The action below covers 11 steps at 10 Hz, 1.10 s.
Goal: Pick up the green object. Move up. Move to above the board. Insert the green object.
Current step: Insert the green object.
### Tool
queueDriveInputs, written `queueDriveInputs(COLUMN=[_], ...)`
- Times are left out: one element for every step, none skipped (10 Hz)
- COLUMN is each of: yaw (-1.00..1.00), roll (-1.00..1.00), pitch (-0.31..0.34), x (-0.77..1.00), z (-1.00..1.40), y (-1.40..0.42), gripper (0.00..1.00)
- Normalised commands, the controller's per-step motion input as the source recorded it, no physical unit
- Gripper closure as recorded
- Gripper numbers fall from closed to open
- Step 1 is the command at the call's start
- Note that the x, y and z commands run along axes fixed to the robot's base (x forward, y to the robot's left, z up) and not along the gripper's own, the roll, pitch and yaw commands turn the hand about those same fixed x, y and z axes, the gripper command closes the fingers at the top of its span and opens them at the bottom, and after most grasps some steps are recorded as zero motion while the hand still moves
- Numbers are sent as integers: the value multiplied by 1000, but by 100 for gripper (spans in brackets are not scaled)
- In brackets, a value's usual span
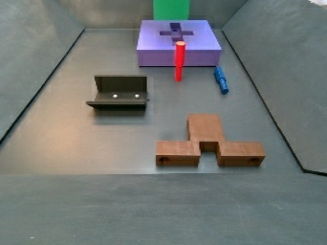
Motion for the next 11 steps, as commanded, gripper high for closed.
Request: queueDriveInputs(yaw=[-280, -249, -109, 0, 71, 77, 120, 143, 163, 134, 106], roll=[0, -140, -220, -156, -100, -59, -19, -14, -17, -39, -73], pitch=[40, 83, 67, 17, 0, 0, 0, 0, 0, 0, 0], x=[-74, -66, -46, 0, 0, -3, -40, -91, -143, -149, -94], z=[-171, -223, -214, -149, -146, -134, -49, -31, -114, -183, -186], y=[274, 243, 49, 0, -83, -31, -71, -83, -77, -66, -6], gripper=[100, 100, 100, 100, 100, 100, 100, 100, 100, 100, 100])
